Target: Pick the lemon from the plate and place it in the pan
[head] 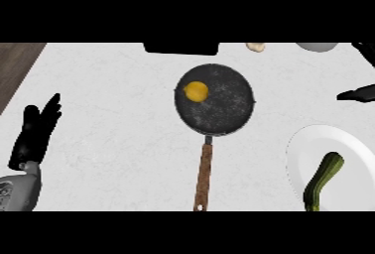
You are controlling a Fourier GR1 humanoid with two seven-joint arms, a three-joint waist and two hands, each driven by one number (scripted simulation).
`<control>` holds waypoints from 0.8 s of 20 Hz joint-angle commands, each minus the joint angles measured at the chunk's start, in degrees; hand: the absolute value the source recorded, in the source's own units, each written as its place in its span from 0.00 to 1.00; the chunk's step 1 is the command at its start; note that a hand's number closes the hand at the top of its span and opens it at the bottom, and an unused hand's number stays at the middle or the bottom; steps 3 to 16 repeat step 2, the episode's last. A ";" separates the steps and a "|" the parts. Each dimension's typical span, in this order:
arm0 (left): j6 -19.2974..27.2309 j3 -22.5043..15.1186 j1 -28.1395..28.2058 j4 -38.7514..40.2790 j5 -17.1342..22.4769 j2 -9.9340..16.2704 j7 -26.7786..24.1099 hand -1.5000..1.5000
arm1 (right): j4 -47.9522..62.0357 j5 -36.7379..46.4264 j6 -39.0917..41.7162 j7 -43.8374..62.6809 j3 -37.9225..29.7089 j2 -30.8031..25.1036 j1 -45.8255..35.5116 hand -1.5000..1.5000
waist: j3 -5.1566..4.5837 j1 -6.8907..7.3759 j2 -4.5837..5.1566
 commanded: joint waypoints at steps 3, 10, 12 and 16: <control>-0.44 0.43 -1.08 0.22 0.15 0.56 0.09 0.50 | 0.43 0.15 3.62 -2.57 -0.09 -3.42 2.19 0.00 | 0.06 0.21 0.15; -0.44 0.43 -1.08 0.22 0.15 0.56 0.09 0.50 | 0.43 0.15 3.62 -2.57 -0.09 -3.42 2.19 0.00 | 0.06 0.21 0.15; -0.44 0.43 -1.08 0.22 0.15 0.56 0.09 0.50 | 0.43 0.15 3.62 -2.57 -0.09 -3.42 2.19 0.00 | 0.06 0.21 0.15; -0.44 0.43 -1.08 0.22 0.15 0.56 0.09 0.50 | 0.43 0.15 3.62 -2.57 -0.09 -3.42 2.19 0.00 | 0.06 0.21 0.15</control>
